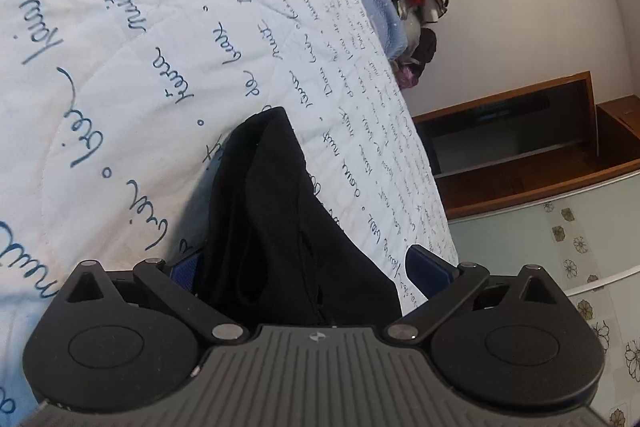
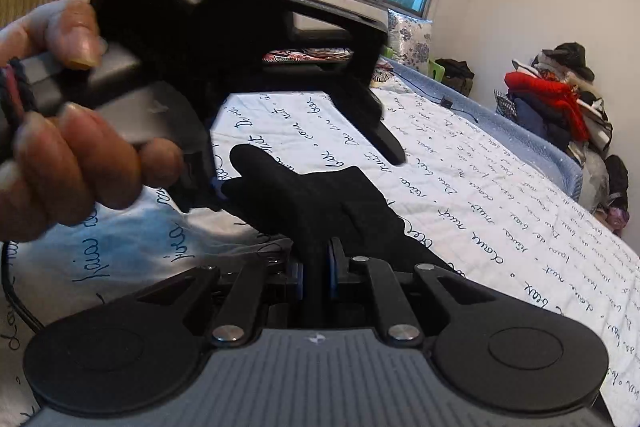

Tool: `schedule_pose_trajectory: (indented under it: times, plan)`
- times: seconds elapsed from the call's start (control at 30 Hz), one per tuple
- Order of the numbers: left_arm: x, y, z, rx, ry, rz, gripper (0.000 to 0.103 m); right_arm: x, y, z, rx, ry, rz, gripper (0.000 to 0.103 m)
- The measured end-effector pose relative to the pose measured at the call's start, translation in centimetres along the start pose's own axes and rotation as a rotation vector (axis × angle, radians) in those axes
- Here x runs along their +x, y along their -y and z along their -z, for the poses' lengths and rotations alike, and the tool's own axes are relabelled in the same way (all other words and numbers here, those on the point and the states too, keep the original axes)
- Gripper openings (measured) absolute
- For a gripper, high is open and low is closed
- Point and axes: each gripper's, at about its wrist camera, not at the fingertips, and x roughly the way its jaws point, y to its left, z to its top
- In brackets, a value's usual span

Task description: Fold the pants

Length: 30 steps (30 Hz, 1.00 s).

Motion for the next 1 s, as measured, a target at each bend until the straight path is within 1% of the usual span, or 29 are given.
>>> schedule_pose_trajectory:
  times: [0.07, 0.13, 0.2, 0.27, 0.37, 0.43, 0.47, 0.5, 0.53, 0.57, 0.7, 0.9, 1.0]
  plan:
    - [-0.8, -0.4, 0.2, -0.002, -0.004, 0.002, 0.101, -0.1, 0.2, 0.0, 0.008, 0.000, -0.002, 0.011]
    - [-0.9, -1.2, 0.5, -0.028, -0.018, 0.002, 0.101, 0.0, 0.5, -0.1, 0.019, -0.002, -0.009, 0.011]
    - [-0.2, -2.0, 0.5, -0.066, -0.044, -0.003, 0.101, 0.1, 0.6, -0.1, 0.024, -0.004, -0.016, 0.011]
    - [1.0, -2.1, 0.5, -0.081, -0.080, 0.007, 0.101, 0.1, 0.5, -0.1, 0.023, -0.007, -0.019, 0.011]
    - [2.7, -1.3, 0.0, -0.063, -0.095, 0.004, 0.101, 0.2, 0.3, 0.0, 0.020, -0.013, -0.023, 0.011]
    - [3.3, -0.8, -0.6, -0.050, -0.078, -0.022, 0.097, 0.2, 0.3, 0.1, 0.017, -0.017, -0.020, 0.011]
    - [3.5, -0.7, -0.9, -0.040, -0.072, -0.040, 0.083, 0.2, 0.3, 0.1, 0.015, -0.019, -0.017, 0.011]
    - [3.8, -0.4, -1.2, -0.014, -0.076, -0.059, 0.054, 0.3, 0.4, 0.1, 0.017, -0.020, -0.017, 0.011]
    - [4.2, 0.0, -1.5, 0.016, -0.087, -0.102, 0.041, 0.3, 0.5, 0.1, 0.022, -0.024, -0.016, 0.011]
    - [4.4, 0.3, -1.5, 0.047, -0.093, -0.151, 0.032, 0.4, 0.6, 0.1, 0.025, -0.028, -0.014, 0.010]
    - [4.0, 1.1, -1.2, 0.118, -0.083, -0.208, 0.030, 0.6, 0.6, 0.2, 0.039, -0.038, -0.029, 0.011]
    - [3.6, 1.7, -1.1, 0.125, -0.079, -0.229, 0.029, 0.7, -0.2, 0.6, 0.016, -0.047, -0.031, 0.010]
    - [3.5, 2.7, -0.9, 0.148, -0.073, -0.247, 0.028, 0.5, -0.1, 0.5, 0.020, -0.048, -0.034, 0.010]
